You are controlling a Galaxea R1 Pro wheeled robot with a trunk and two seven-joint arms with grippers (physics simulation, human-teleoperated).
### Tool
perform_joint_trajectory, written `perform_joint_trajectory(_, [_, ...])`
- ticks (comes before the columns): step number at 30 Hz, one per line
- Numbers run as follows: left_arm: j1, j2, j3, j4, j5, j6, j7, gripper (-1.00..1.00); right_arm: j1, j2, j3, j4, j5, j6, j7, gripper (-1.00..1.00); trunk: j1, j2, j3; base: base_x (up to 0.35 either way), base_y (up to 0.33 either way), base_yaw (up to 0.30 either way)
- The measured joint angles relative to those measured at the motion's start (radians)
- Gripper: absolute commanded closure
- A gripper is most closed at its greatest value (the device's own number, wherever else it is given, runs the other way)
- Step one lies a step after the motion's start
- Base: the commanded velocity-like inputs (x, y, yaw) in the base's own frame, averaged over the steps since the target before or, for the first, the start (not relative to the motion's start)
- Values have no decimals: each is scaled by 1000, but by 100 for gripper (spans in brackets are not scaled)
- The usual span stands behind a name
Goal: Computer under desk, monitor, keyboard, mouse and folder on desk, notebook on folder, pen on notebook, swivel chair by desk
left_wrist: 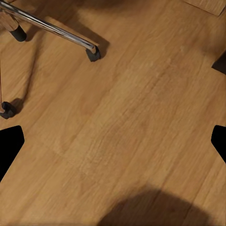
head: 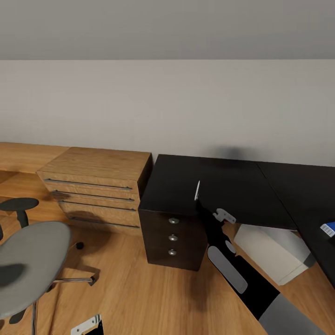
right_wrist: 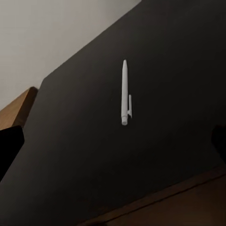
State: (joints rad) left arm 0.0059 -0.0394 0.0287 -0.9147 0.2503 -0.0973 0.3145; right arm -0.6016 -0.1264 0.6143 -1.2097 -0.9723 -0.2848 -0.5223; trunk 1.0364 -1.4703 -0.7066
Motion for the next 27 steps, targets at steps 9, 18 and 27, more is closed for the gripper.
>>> perform_joint_trajectory(9, [0,0,1,-4,0,-1,-1,-100,0,-1,0,-2,0,0,-1,-100,0,0,0,53,0,1])
perform_joint_trajectory(18, [0,1,2,-5,0,-2,-1,-100,0,-1,-2,-2,1,0,-2,-100,0,0,0,197,0,0])
perform_joint_trajectory(27, [0,2,4,-30,1,1,-2,-100,0,7,2,33,0,6,-3,-100,0,0,0,131,0,0])
